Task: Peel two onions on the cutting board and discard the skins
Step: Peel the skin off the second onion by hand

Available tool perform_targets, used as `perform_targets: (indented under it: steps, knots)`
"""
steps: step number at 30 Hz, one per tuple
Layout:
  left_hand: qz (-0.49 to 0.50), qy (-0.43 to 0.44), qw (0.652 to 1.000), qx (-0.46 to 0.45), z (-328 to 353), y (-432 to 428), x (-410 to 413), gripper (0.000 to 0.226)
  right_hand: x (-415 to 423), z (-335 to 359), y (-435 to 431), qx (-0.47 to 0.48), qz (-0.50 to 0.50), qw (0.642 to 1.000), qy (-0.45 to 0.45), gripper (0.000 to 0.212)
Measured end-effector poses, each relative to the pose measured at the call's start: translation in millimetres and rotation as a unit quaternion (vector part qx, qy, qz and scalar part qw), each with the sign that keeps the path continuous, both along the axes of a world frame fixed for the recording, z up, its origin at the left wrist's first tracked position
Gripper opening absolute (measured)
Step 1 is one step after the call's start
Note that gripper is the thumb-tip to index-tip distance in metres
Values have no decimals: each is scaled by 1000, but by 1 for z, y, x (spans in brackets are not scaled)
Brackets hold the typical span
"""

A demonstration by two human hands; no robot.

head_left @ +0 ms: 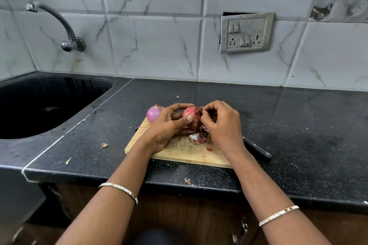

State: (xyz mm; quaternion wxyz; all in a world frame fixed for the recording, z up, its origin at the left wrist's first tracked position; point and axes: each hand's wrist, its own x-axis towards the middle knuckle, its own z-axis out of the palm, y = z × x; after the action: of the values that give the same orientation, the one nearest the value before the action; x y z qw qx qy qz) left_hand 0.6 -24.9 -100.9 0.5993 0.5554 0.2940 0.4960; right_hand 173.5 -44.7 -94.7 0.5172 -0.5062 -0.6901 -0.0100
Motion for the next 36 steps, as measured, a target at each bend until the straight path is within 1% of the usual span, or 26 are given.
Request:
perform_targets:
  steps: [8,13,14,17,23,31,36]
  knots:
    - [-8,9,1000,-1,-1,2,-1,52,0,-1,1,-35,-3,999,7,3]
    - [-1,0,1000,-11,-1,2,0,52,1,1,0,-40,7,998,37,3]
    - [2,-4,1000,-14,-1,3,0,53,1,1,0,-44,10,998,37,6]
    - [7,-15,1000,-21,-3,4,-1,50,1,1,0,-45,21,999,19,13]
    - [10,-15,1000,-25,-1,4,-2,45,3,0,3,-27,15,999,17,8]
    - [6,-1,1000,-14,1,-1,2,58,3,0,3,-18,21,1000,-8,9]
    - [6,-10,1000,-14,2,-2,2,54,3,0,2,-20,28,999,-10,11]
